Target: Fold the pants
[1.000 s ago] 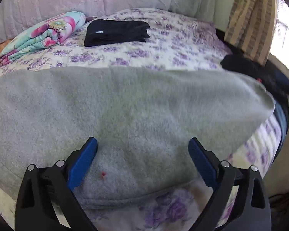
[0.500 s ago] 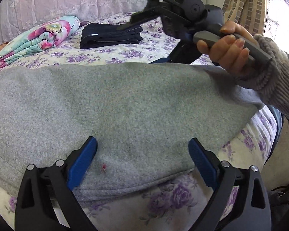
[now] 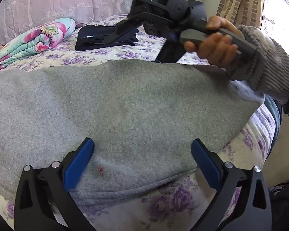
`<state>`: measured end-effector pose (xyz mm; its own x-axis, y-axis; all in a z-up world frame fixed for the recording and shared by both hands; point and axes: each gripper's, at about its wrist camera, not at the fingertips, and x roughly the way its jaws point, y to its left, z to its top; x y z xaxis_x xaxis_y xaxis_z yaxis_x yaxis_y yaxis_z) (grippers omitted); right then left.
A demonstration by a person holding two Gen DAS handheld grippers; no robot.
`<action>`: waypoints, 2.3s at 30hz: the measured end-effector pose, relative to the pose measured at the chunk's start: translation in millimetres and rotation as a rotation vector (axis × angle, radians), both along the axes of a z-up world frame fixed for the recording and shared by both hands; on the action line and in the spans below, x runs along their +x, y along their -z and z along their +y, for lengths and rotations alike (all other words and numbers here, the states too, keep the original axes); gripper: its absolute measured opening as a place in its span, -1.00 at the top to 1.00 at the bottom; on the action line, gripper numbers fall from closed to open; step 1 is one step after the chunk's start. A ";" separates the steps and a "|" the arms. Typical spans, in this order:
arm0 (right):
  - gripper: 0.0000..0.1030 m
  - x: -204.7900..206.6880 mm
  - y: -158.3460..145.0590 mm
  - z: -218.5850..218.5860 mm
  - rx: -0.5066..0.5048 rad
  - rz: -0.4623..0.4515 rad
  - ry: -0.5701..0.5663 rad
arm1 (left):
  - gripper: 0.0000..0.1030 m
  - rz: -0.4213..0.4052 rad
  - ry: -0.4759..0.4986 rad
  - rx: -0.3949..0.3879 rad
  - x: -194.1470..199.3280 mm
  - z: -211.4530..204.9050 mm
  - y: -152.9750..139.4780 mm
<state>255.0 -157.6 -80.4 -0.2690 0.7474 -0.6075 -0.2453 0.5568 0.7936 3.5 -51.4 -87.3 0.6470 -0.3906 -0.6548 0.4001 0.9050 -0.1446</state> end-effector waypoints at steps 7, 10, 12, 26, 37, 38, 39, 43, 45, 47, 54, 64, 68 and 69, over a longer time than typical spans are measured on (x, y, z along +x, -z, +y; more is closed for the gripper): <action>-0.75 14.9 -22.1 13.9 0.263 0.005 0.042 | -0.91 -0.001 0.001 -0.005 0.4 -1.0 0.3; -0.78 26.4 -12.5 12.5 0.323 0.056 0.122 | -0.91 -0.001 0.002 -0.006 0.5 -0.7 0.3; -0.77 29.8 -9.7 4.5 0.360 0.059 0.208 | -0.91 -0.001 0.002 -0.005 0.4 -0.7 0.2; -0.76 29.3 -20.2 -7.6 0.089 -0.123 0.233 | -0.91 -0.004 0.004 -0.005 0.8 -0.4 0.3; -0.80 36.7 1.6 25.5 0.272 0.048 0.151 | -0.91 -0.005 0.002 -0.003 0.2 -2.2 0.1; -0.80 40.8 6.7 23.4 0.318 0.081 0.188 | -0.91 -0.005 0.002 -0.003 0.5 -2.4 0.1; -0.80 46.3 12.2 18.6 0.358 0.118 0.238 | -0.91 -0.005 0.002 -0.003 0.5 -2.3 0.1; -0.80 49.1 18.2 6.3 0.386 0.136 0.298 | -0.91 -0.006 0.003 -0.004 -0.6 -2.3 0.0; -0.80 46.8 13.2 0.2 0.370 0.083 0.323 | -0.91 -0.007 0.004 -0.004 -0.6 -3.1 -0.1; -0.80 48.9 8.9 -8.1 0.388 0.054 0.357 | -0.91 -0.006 0.003 -0.003 -0.7 -3.2 -0.1; -0.81 35.3 13.2 9.2 0.131 0.025 0.168 | -0.91 -0.007 0.004 -0.005 -1.5 -3.0 -0.3; -0.90 31.7 10.7 38.1 0.188 0.091 0.069 | -0.91 -0.006 0.002 -0.003 -0.9 -3.7 -0.3; -0.85 52.5 19.8 21.2 0.347 0.112 0.301 | -0.91 -0.006 0.004 -0.002 -0.7 -4.3 -0.3; -0.84 56.2 16.3 13.2 0.406 0.103 0.347 | -0.91 -0.007 0.004 -0.002 -1.0 -4.2 -0.2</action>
